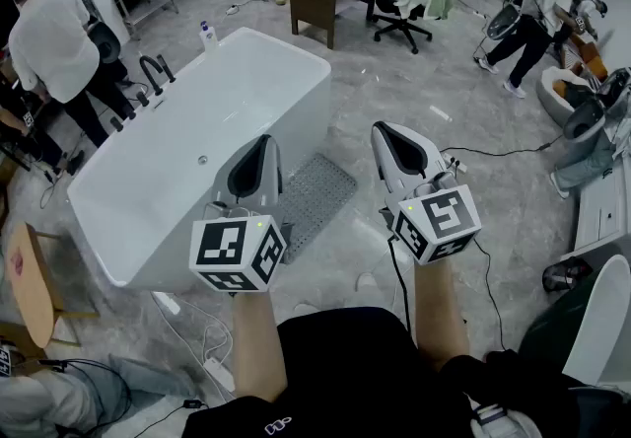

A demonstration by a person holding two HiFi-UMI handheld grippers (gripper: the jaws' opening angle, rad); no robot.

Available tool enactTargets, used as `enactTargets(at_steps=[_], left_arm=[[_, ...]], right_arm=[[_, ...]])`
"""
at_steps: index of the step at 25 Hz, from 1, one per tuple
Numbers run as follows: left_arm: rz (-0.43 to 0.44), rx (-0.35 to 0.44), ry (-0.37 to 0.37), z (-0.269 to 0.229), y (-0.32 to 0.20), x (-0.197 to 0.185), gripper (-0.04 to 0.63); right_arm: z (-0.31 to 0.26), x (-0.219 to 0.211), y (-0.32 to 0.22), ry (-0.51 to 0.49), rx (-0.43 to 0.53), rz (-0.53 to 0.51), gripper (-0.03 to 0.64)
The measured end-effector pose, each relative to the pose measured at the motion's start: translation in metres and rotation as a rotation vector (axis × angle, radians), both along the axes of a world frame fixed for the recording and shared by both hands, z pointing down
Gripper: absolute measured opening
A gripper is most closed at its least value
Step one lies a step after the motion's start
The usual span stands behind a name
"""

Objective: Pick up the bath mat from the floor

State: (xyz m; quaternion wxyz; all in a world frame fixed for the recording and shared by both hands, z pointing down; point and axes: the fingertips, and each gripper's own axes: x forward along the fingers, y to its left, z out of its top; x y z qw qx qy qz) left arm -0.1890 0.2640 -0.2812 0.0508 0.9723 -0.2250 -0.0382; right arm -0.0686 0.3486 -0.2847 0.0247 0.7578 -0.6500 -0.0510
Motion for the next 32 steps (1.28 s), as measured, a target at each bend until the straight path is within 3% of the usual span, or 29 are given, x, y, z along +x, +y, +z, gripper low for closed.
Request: enactTargets(at_steps=[10,19,27,32], left_arm=[[-0.064,-0.076,-0.024,0.025,-0.005,0.015,-0.002],[-0.269,-0.135,-0.052,0.033,-0.027,0.001,-0.002],[-0.333,-0.147,-0.096,0.037,-0.023,0.034,-0.002],[-0.328,-0.143,-0.125,0.046,-0.009,0.063,-0.002]], right_arm=[[0.014,0.035,-0.004,-0.035,0.001,-0.008,0.006],[0.016,0.106,0.004,-0.125,0.056,0.014,0.006],[0.043,0.172,0.016,-0.21,0.019,-0.016,0.006],[0.056,0.201,0.026,-0.244,0.015,-0.02,0.006]])
